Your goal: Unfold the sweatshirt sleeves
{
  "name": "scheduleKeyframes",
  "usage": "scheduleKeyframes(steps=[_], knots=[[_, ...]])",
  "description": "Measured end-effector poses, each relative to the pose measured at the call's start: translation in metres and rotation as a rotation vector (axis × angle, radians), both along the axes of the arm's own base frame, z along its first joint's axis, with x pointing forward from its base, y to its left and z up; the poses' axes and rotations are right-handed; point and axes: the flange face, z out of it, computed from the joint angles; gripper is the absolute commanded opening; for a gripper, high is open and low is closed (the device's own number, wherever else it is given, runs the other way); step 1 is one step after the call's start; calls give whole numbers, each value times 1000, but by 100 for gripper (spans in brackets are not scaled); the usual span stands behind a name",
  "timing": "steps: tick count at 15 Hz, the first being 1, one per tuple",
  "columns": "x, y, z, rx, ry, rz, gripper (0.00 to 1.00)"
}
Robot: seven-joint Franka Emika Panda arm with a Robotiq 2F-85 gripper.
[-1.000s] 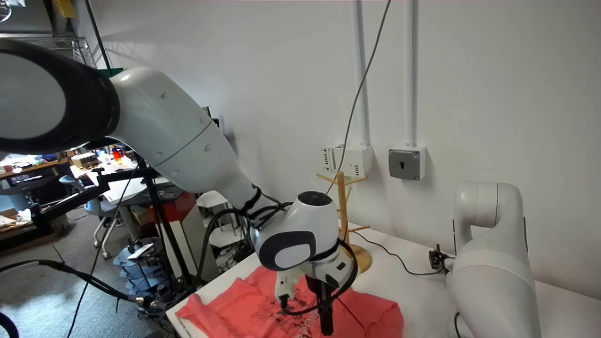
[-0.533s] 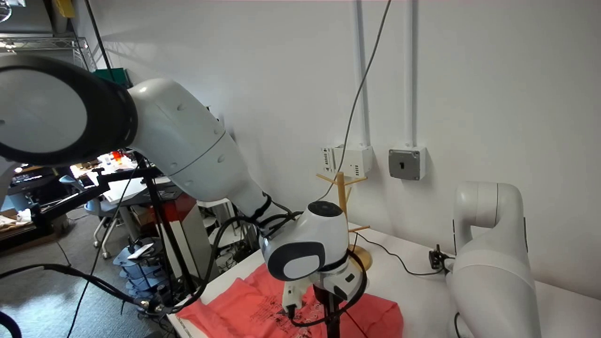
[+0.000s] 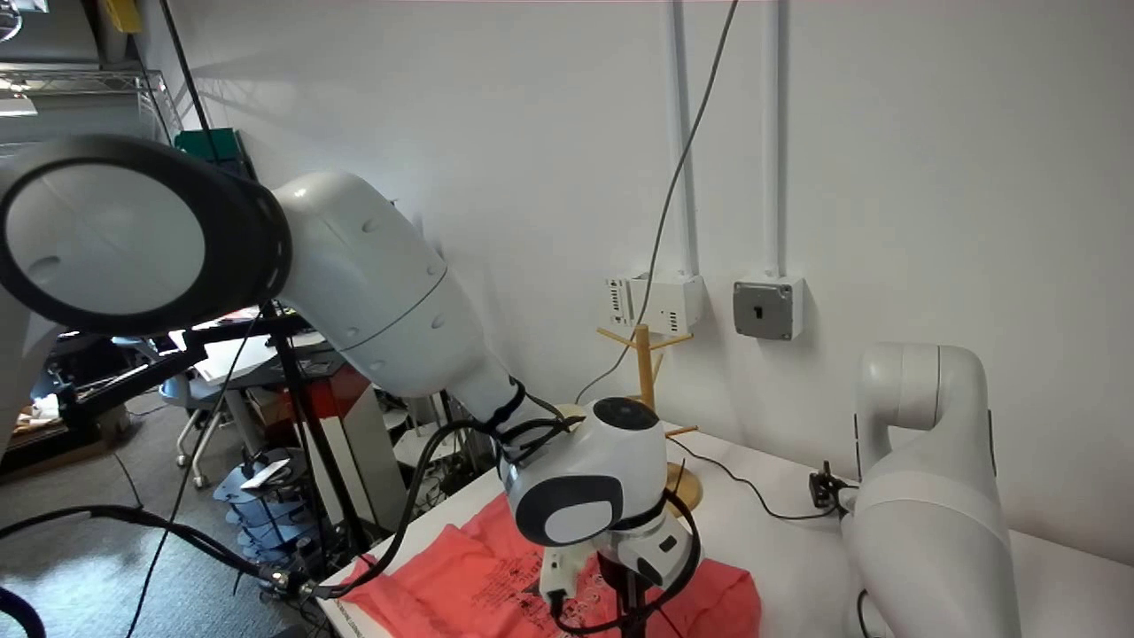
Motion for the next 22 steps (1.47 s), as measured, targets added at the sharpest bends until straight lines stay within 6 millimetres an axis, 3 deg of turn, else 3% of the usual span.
scheduleKeyframes(steps=[3,5,6,15,22], knots=[[2,1,-7,16,3,-12,94],[4,0,-11,22,4,-19,70],[5,0,-12,24,3,-22,68],[11,1,-12,26,-6,-22,1],[15,5,-5,17,-18,0,1]])
